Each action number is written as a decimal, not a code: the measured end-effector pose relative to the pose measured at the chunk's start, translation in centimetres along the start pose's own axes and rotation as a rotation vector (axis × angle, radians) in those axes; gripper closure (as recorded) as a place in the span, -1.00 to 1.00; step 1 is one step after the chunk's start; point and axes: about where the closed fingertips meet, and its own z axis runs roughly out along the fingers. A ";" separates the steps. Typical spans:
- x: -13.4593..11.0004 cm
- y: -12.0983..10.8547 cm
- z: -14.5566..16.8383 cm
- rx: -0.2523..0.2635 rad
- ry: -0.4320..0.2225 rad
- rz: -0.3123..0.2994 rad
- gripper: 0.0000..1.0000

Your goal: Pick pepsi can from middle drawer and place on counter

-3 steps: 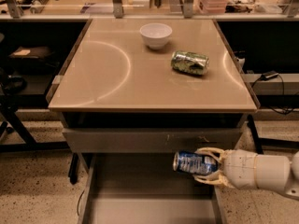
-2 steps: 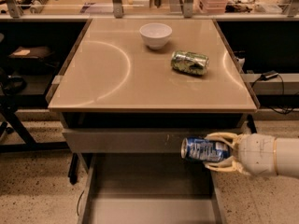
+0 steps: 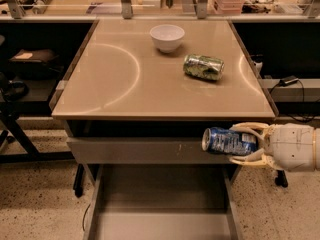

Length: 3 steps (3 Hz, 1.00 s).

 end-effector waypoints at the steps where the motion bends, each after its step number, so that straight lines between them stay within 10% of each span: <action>1: -1.3 -1.9 0.3 0.009 -0.028 -0.035 1.00; 3: -6.3 -8.9 3.7 0.018 -0.071 -0.154 1.00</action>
Offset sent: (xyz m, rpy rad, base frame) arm 0.0934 0.0496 0.0984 -0.0105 -0.2146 0.0886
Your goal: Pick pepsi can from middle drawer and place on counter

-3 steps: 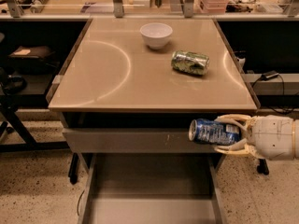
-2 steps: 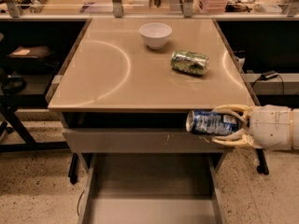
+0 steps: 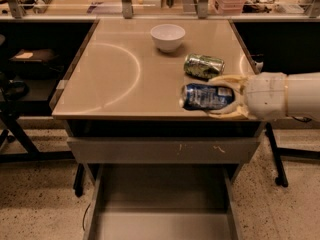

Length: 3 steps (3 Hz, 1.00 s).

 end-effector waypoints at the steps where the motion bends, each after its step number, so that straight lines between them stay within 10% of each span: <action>1: -1.5 -1.8 3.5 -0.062 -0.033 -0.010 1.00; 3: -1.7 -5.2 10.8 -0.192 -0.050 0.031 1.00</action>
Offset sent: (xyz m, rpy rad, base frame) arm 0.0803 0.0989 0.0090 -0.0211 0.1392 0.1863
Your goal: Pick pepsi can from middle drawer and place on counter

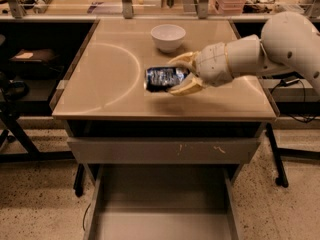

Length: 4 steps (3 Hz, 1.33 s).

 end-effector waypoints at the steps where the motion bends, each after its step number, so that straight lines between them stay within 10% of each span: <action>1: 0.6 -2.2 3.2 -0.045 0.003 0.033 1.00; 4: 4.0 -5.7 8.8 0.009 0.128 0.171 1.00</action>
Offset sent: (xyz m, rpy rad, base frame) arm 0.0844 0.0559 -0.0288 -0.0122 0.1588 -0.0274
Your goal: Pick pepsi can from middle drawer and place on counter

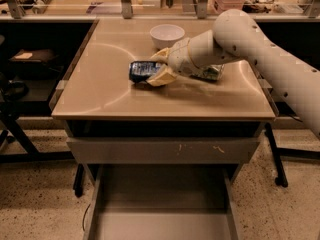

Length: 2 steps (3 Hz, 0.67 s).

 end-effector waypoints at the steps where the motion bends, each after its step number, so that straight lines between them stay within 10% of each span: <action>1: 0.4 -0.6 0.3 0.029 0.028 0.022 1.00; 2: 0.4 -0.6 0.3 0.029 0.028 0.022 0.61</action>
Offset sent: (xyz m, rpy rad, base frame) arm 0.0078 -0.0010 -0.0032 -0.0110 0.0012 -0.0447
